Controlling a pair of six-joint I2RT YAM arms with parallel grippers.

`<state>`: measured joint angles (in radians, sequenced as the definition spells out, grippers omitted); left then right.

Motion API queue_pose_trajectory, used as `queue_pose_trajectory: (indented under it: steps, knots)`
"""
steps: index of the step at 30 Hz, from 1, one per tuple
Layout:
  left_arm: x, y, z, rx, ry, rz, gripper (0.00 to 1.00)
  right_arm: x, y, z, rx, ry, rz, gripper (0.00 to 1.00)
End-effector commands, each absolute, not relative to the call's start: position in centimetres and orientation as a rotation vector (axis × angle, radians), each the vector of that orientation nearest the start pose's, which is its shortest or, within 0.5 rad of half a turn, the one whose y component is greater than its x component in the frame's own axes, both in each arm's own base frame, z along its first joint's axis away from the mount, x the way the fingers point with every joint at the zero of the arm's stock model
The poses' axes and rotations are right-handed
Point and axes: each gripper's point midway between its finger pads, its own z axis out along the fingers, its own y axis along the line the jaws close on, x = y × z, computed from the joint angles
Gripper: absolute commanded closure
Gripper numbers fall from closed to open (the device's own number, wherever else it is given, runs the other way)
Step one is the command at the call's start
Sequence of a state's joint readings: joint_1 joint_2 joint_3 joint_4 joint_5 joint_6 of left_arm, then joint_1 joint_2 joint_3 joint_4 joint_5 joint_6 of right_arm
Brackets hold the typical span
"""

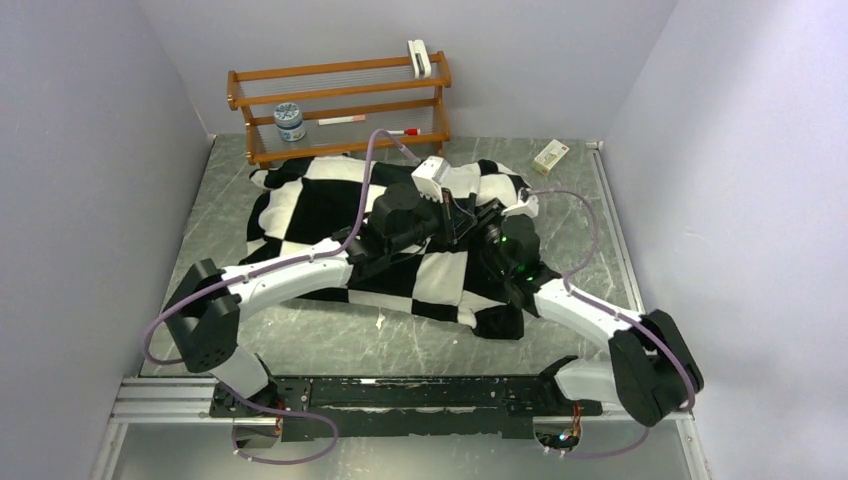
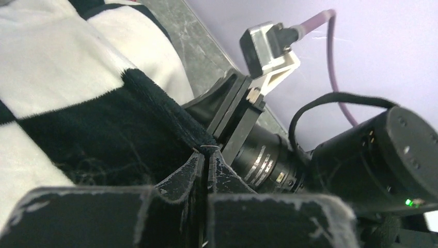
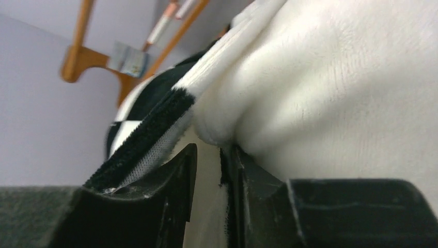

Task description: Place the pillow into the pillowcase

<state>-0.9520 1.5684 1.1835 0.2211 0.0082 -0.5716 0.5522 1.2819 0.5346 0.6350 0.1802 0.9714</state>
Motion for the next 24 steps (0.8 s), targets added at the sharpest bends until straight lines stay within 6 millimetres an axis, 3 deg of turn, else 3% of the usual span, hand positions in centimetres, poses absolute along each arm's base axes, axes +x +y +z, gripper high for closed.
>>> queue_pose_trajectory:
  steps: [1, 3, 7, 13, 16, 19, 21, 24]
  knots:
    - [28.7, -44.3, 24.3, 0.346, 1.817, -1.136, 0.95, 34.2, 18.1, 16.6, 0.454, 1.914, 0.821, 0.63]
    - [28.9, -45.2, 23.4, 0.356, 1.82, -1.157, 0.95, 33.7, 16.2, 16.1, 0.47, 1.962, 0.779, 0.6]
    - [29.0, -46.4, 21.0, 0.391, 1.87, -1.166, 0.95, 32.5, 14.0, 17.5, 0.45, 1.995, 0.727, 0.57]
    - [29.2, -46.1, 19.3, 0.409, 1.898, -1.118, 0.95, 32.0, 11.6, 19.2, 0.448, 1.98, 0.609, 0.56]
    - [28.9, -45.8, 19.5, 0.41, 1.906, -1.12, 0.95, 32.8, 11.9, 19.5, 0.419, 1.968, 0.643, 0.6]
    - [28.7, -45.5, 20.5, 0.384, 1.916, -1.141, 0.95, 33.1, 13.9, 19.6, 0.342, 1.992, 0.753, 0.6]
    - [29.1, -44.7, 21.1, 0.317, 1.946, -1.179, 0.95, 32.6, 14.9, 19.6, 0.308, 2.013, 0.802, 0.6]
    - [30.2, -42.8, 22.3, 0.203, 1.956, -1.279, 0.95, 31.3, 14.9, 19.9, 0.296, 2.033, 0.778, 0.62]
